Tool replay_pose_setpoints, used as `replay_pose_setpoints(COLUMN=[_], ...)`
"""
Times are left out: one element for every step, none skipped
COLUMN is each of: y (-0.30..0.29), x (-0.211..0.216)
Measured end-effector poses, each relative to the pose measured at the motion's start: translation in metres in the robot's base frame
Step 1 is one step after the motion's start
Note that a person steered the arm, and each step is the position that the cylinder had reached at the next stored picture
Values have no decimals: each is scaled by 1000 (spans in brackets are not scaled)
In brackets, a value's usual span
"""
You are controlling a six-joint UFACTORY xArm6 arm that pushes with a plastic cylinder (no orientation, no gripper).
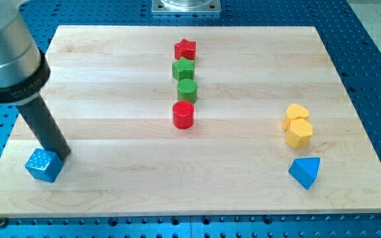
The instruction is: Slightly push the yellow hexagon to the bottom right of the yellow heart
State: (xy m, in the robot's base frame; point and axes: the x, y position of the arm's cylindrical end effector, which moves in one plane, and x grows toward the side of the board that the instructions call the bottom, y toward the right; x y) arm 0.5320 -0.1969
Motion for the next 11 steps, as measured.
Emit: replay_pose_setpoints(y=[80,171,248,271,280,327,360,361,409,449,397], x=[-1,-1,-5,-37,-37,-37,-17,5,9,23,23])
